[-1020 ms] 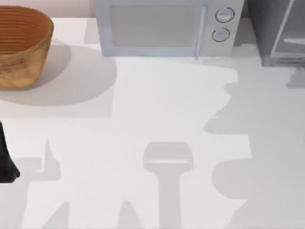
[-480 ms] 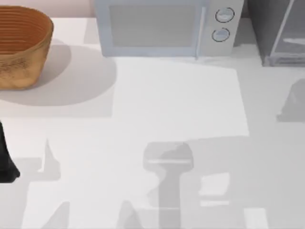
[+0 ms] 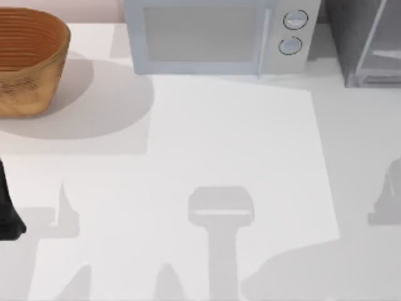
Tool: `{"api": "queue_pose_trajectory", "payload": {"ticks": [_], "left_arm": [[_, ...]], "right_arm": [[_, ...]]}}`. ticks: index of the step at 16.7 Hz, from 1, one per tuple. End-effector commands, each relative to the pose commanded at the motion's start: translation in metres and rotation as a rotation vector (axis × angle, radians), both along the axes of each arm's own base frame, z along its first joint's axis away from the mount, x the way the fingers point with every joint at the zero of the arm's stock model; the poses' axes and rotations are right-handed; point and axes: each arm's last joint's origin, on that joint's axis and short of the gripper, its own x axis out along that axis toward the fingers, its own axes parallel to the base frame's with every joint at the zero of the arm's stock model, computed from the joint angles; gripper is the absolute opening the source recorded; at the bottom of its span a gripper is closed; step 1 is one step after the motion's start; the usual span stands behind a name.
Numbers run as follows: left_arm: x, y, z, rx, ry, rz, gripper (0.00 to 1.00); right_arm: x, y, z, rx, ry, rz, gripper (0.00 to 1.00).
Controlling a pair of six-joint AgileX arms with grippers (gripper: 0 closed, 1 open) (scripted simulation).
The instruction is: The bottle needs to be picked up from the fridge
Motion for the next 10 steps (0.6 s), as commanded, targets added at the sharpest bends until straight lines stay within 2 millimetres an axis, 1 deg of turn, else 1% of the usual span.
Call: {"api": "queue_pose_trajectory", "payload": {"ticks": [2,4,10], "left_arm": [[0.000,0.000,0.000,0.000,0.000,0.000,1.00],[0.000,0.000,0.000,0.000,0.000,0.000,1.00],[0.000,0.000,0.000,0.000,0.000,0.000,1.00]], "right_arm": [[-0.005,0.001,-0.014,0.001,0.015,0.003,0.00],[-0.008,0.002,-0.022,0.001,0.026,0.004,0.00],[-0.008,0.002,-0.024,0.003,0.030,0.003,0.00]]}}
